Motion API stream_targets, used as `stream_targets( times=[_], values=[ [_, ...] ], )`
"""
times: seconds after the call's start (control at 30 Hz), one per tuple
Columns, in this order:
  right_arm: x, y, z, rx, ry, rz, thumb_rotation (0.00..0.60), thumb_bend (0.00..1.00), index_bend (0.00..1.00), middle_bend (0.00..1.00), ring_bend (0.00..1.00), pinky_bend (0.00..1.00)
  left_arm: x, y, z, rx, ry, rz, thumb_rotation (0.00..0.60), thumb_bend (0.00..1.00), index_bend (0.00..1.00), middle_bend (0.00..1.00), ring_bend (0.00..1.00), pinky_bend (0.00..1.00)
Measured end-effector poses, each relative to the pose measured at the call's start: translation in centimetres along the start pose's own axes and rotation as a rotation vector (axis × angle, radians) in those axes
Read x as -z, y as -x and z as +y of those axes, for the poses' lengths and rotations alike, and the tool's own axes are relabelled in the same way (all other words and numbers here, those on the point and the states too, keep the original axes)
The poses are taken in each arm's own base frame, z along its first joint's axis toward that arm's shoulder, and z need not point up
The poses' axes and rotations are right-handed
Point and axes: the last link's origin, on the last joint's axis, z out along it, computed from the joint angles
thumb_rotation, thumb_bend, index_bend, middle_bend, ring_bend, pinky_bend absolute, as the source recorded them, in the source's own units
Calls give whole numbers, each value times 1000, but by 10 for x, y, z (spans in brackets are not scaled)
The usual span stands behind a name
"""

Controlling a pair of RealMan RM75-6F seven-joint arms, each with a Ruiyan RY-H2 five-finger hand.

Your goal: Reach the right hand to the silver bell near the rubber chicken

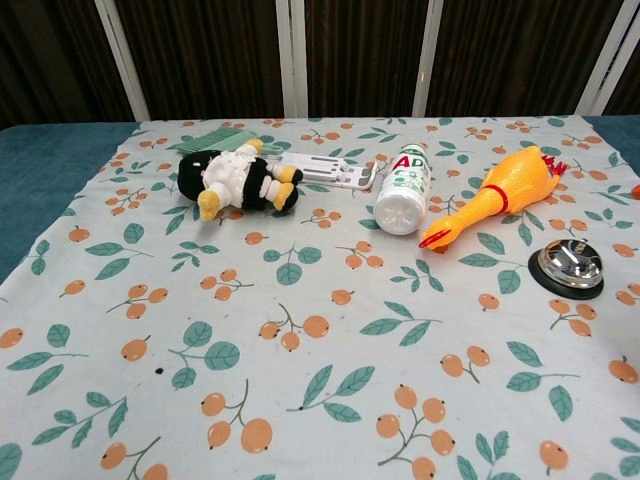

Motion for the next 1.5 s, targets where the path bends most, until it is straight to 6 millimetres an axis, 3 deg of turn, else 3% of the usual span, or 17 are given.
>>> stream_targets(
  times=[0.23, 0.43, 1.23, 1.5],
  values=[
    [-54, 15, -12, -65, 5, -49, 600, 690, 0, 0, 0, 0, -3, 1, -1, -6, -9, 1, 600, 570, 113, 0, 0, 0],
    [-80, 24, -10, -47, 6, -45, 600, 691, 0, 0, 0, 0, -4, -1, -3, -9, -24, 15, 600, 569, 113, 0, 0, 0],
    [-120, 59, 2, -97, -13, -74, 600, 691, 0, 0, 0, 0, -6, 10, 2, -60, -45, -18, 600, 569, 113, 0, 0, 0],
    [-122, 73, 2, -73, -15, -81, 600, 691, 0, 0, 0, 0, -8, 13, 4, -66, -46, -27, 600, 569, 113, 0, 0, 0]
  ],
)
